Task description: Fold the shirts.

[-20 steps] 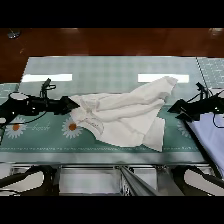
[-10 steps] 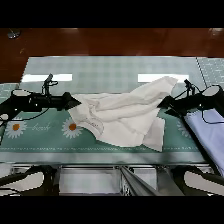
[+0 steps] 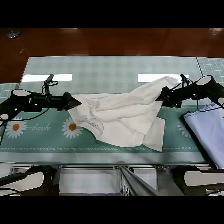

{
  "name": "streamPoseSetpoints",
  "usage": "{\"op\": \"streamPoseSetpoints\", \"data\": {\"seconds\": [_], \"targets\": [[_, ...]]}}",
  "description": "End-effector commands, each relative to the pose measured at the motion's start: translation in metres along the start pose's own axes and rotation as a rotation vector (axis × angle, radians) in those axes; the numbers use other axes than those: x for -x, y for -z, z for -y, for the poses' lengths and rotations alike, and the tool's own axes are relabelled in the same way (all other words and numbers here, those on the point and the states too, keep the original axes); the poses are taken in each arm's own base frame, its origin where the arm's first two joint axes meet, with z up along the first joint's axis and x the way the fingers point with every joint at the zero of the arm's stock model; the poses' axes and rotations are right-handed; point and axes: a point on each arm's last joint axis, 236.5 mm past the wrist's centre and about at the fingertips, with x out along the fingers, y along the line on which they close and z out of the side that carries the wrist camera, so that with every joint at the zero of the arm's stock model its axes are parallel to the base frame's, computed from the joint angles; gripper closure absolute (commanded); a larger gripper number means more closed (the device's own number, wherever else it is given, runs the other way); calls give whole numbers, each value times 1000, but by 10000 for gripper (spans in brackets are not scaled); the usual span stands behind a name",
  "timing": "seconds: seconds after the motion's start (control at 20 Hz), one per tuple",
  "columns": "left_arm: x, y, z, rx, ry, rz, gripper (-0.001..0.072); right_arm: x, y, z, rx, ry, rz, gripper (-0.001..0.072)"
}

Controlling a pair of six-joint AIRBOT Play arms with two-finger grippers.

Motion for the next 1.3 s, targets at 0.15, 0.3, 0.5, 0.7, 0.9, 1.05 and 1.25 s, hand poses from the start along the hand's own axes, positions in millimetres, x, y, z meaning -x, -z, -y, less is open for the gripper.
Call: {"op": "streamPoseSetpoints", "data": {"seconds": [0.15,0.3,0.5,0.7,0.9,1.05,1.25], "targets": [[6,-8,5,-11,11,12,676,23,-13,-34,88,-73,24,696],[43,-56,50,-59,118,119,677,96,-43,-97,243,-129,173,697],[163,-129,194,-345,300,441,677,262,-47,-209,525,-219,541,697],[289,-109,323,-681,265,708,677,416,41,-273,756,-255,905,697],[369,-43,375,-872,-25,909,677,496,157,-275,888,-228,1136,697],[398,19,389,-985,-238,1020,677,512,232,-263,959,-208,1192,697],[443,66,375,-957,-516,1191,678,508,266,-214,879,-56,1183,697]]}}
